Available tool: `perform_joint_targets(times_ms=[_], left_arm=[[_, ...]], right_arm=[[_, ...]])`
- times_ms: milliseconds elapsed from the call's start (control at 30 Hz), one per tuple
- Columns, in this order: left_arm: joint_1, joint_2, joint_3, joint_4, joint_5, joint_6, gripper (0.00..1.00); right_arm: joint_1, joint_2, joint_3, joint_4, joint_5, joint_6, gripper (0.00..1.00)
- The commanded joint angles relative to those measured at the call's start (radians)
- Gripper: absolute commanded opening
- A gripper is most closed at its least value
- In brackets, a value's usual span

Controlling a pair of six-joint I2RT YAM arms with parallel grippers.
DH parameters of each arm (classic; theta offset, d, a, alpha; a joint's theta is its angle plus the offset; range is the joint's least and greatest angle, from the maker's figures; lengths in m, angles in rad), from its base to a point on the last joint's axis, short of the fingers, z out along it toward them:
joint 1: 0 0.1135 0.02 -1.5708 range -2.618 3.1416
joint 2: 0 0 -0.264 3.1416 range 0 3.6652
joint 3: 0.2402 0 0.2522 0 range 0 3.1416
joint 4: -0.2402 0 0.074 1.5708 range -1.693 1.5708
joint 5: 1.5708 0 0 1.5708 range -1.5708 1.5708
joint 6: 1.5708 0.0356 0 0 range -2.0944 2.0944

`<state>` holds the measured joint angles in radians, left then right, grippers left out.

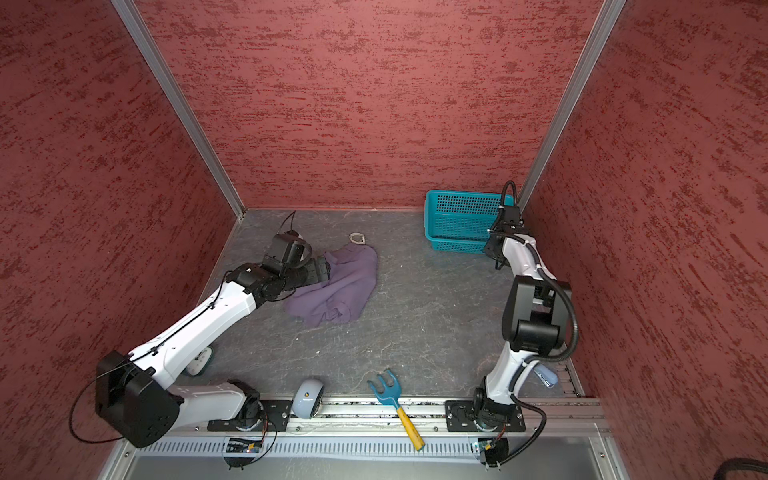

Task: Fold and stack the trousers
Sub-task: 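Lift the trousers' waistband with the left gripper while the right gripper reaches toward them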

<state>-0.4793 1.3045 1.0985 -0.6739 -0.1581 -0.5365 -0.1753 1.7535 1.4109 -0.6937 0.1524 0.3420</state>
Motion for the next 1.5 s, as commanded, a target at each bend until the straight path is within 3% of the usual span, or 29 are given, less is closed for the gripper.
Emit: perform_joint_targets(times_ms=[0,67,200,333,400,433,533,600,633,833,1133,1300,1467], left_arm=[[-0.021,0.073,0.034,-0.051,-0.088,0.028,1.00],[-0.022,0.120,0.043,-0.047,-0.087,0.029,1.00],[-0.023,0.170,0.033,0.026,0.008,0.030,1.00],[-0.036,0.211,0.001,0.106,0.066,0.023,0.99],[-0.039,0.257,-0.006,0.128,0.101,0.016,0.92],[-0.039,0.277,-0.006,0.134,0.119,0.014,0.85],[-0.045,0.318,0.000,0.150,0.170,0.018,0.30],[-0.056,0.330,0.027,0.151,0.177,0.033,0.06],[-0.063,0.333,0.048,0.144,0.179,0.044,0.00],[-0.099,0.288,0.227,0.096,0.240,0.081,0.00],[-0.095,0.078,0.424,0.122,0.393,0.034,0.00],[0.033,-0.074,0.334,0.169,0.398,-0.017,0.00],[0.291,-0.200,0.117,0.095,0.318,-0.100,0.01]], right_arm=[[0.082,-0.174,-0.100,0.061,-0.084,0.037,0.54],[0.161,-0.247,-0.175,0.106,-0.137,0.051,0.64],[0.412,-0.267,-0.236,0.167,-0.110,0.055,0.84],[0.537,-0.189,-0.225,0.202,-0.125,0.081,0.87],[0.557,-0.166,-0.225,0.239,-0.177,0.105,0.86],[0.562,-0.160,-0.228,0.258,-0.203,0.116,0.86],[0.579,-0.161,-0.250,0.320,-0.255,0.118,0.83],[0.580,-0.149,-0.259,0.331,-0.247,0.107,0.83],[0.580,-0.139,-0.255,0.319,-0.237,0.102,0.83],[0.580,-0.128,-0.265,0.315,-0.247,0.092,0.79],[0.589,-0.206,-0.298,0.403,-0.299,0.107,0.80],[0.589,-0.279,-0.328,0.454,-0.273,0.109,0.82],[0.593,-0.275,-0.340,0.454,-0.264,0.109,0.82]])
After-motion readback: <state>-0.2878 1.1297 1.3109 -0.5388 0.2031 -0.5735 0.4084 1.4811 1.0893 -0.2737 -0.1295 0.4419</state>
